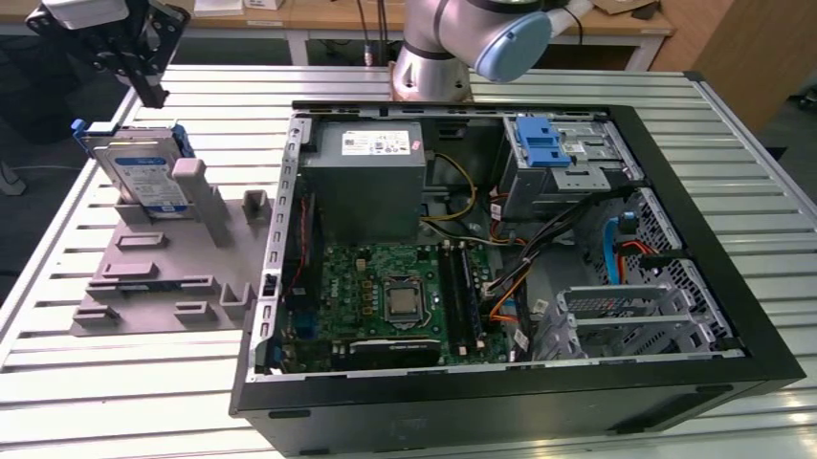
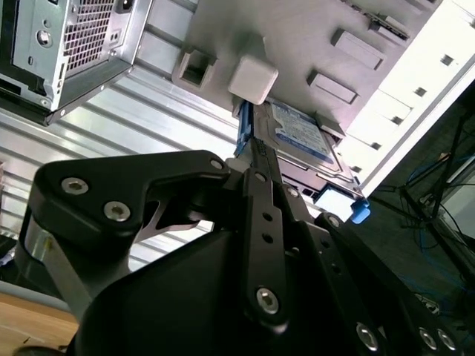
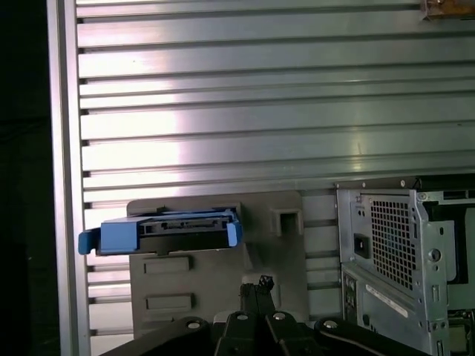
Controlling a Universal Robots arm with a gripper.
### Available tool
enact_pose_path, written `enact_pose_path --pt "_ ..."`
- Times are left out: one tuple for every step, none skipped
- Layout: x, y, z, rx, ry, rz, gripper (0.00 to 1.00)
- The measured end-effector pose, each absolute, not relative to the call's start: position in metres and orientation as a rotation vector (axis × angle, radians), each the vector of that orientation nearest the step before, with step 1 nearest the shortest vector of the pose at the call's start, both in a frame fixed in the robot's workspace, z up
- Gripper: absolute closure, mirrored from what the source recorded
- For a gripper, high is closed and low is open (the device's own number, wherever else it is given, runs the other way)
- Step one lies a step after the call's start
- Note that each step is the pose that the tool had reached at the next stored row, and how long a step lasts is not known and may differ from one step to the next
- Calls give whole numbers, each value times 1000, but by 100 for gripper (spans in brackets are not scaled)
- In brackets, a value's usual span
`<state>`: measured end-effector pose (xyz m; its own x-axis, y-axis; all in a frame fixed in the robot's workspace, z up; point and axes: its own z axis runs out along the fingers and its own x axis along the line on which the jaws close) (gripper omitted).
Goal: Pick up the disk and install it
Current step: 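Reach for the disk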
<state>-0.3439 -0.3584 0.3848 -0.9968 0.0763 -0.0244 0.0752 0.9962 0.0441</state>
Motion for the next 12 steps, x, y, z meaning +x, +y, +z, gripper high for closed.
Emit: enact_pose_path --pt "-346 -358 385 118 3113 67 89" --pt "-348 -358 385 118 3112 67 89" --pt "-349 -358 385 118 3113 67 89" --pt "-351 -358 385 118 3113 67 89" --pt "-353 -358 385 118 3112 67 89" --pt "-355 -357 384 118 3112 67 89" --pt "-357 -356 384 118 3112 67 89" --pt "-359 -355 384 118 3112 67 89" --pt "-361 -354 384 118 3112 67 89" --pt "-363 -352 384 118 3112 67 89" --pt "-365 -351 384 118 3113 67 89" --pt "-369 -349 384 118 3113 67 89"
